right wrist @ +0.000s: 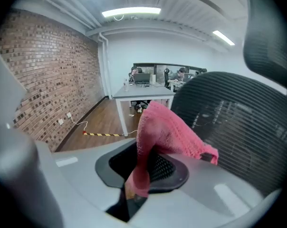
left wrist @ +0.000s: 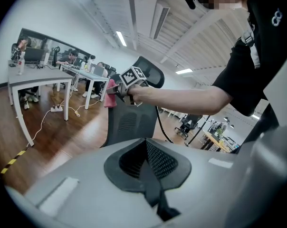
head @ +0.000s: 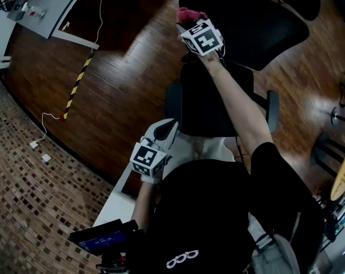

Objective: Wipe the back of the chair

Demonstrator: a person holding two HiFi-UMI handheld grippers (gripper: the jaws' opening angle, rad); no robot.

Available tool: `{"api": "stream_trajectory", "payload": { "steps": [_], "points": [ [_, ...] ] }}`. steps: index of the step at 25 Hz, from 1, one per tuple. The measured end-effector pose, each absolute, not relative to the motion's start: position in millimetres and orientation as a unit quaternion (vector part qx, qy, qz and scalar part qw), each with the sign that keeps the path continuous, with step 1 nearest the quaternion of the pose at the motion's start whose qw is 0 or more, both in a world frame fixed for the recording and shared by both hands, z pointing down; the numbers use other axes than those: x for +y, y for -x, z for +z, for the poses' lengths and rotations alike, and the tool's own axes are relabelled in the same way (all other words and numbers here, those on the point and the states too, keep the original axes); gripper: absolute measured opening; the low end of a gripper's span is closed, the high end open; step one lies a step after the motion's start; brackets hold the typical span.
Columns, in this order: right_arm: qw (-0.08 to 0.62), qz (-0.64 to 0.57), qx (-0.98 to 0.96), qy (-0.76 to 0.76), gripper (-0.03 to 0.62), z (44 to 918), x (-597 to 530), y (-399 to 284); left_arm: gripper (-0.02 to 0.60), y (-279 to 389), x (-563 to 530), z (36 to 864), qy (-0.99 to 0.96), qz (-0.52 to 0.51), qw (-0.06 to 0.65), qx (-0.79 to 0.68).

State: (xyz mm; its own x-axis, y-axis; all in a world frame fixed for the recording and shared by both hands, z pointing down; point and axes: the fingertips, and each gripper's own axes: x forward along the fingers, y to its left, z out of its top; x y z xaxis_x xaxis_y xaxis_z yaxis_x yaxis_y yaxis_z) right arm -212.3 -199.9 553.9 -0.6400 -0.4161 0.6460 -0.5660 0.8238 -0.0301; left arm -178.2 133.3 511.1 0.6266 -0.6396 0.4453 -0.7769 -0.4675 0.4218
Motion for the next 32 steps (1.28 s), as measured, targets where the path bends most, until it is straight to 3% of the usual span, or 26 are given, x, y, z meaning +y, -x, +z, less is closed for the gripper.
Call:
{"api": "stream_trajectory", "payload": {
  "steps": [5, 9, 32],
  "points": [
    [0.317, 0.090, -0.932, -0.152, 0.051, 547.9, -155.5, 264.2, -0.011, 183.9, 132.2, 504.0, -0.847, 0.111, 0.308, -0.418],
    [0.333, 0.086, -0.930, -0.134, 0.051, 575.1, -147.7, 259.7, -0.011, 178.1, 131.3, 506.1, -0.849, 0.114, 0.304, -0.417],
    [0.333, 0.168, -0.867, -0.331, 0.049, 601.1, -224.2, 43.6, -0.011, 89.9, 115.2, 504.7, -0.874, 0.146, 0.309, -0.345]
  ]
}}
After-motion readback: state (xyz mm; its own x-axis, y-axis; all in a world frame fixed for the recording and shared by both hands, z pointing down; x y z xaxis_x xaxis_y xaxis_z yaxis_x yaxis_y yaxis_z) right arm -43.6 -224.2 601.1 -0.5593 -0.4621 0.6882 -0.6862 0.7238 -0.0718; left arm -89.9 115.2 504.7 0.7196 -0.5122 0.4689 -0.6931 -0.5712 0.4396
